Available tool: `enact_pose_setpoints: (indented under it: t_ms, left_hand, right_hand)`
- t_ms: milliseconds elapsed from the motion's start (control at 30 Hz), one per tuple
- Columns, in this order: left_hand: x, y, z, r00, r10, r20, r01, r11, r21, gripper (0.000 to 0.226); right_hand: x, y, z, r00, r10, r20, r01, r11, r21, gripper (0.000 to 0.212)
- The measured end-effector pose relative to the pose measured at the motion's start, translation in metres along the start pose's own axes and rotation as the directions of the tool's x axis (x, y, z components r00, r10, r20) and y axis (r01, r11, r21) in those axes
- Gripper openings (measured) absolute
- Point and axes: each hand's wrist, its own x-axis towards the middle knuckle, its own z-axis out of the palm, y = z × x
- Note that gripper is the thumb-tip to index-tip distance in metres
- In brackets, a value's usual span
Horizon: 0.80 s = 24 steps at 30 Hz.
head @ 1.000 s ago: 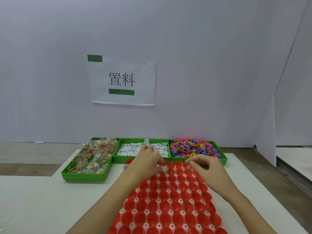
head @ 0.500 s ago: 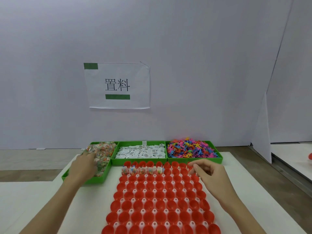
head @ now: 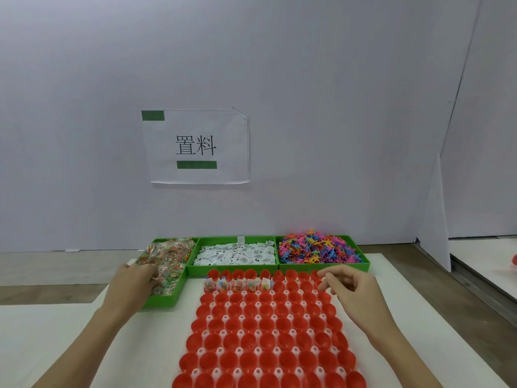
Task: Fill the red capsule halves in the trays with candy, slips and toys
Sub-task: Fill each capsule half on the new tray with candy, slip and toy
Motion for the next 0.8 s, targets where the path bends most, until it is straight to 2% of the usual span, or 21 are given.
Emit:
enact_pose_setpoints:
  t_ms: [200,300,400,467,500,600,667,700,800]
  left_hand:
    - [-0.001,-0.005,0.005,0.999,0.041,0.004,-0.041,0.996,0.077,0.012]
    - [-0.005,-0.005,0.004,0.988,0.039,-0.15,-0.046,0.998,-0.043,0.004]
    - [-0.013,0.007,-0.011,0.947,0.01,-0.322,-0.067,0.984,-0.168,0.017]
    - [-0.022,0.028,-0.025,0.895,-0.057,-0.441,-0.133,0.912,-0.388,0.016]
    - [-0.03,0.041,-0.033,0.88,-0.099,-0.464,-0.179,0.837,-0.517,0.015]
    - [-0.058,0.084,-0.05,0.923,-0.137,-0.36,-0.24,0.529,-0.814,0.011]
    - [-0.073,0.105,-0.051,0.942,-0.098,-0.32,-0.255,0.406,-0.877,0.013]
    - [-0.077,0.11,-0.05,0.944,-0.082,-0.32,-0.266,0.385,-0.884,0.016]
    - [-0.08,0.111,-0.045,0.93,-0.037,-0.364,-0.317,0.416,-0.852,0.023]
  right_hand:
    - [-0.001,0.001,-0.002,1.0,0.013,-0.007,-0.013,1.0,0.002,0.023]
    - [-0.001,0.0,-0.003,1.0,0.023,-0.012,-0.023,1.0,0.001,0.022]
    - [-0.001,-0.001,-0.004,1.0,0.027,-0.012,-0.027,1.0,-0.003,0.022]
    - [0.0,-0.001,-0.004,1.0,0.027,-0.009,-0.027,1.0,-0.014,0.022]
    - [-0.001,-0.001,-0.004,1.0,0.026,-0.009,-0.026,0.999,-0.021,0.021]
    - [-0.002,-0.003,-0.003,1.0,0.028,0.001,-0.028,0.999,-0.031,0.021]
    - [-0.004,-0.005,-0.002,0.999,0.03,0.019,-0.029,0.999,-0.034,0.022]
    - [-0.006,-0.006,-0.001,0.999,0.025,0.033,-0.024,0.999,-0.039,0.022]
    - [-0.01,-0.012,0.002,0.996,0.004,0.084,0.004,0.996,-0.086,0.021]
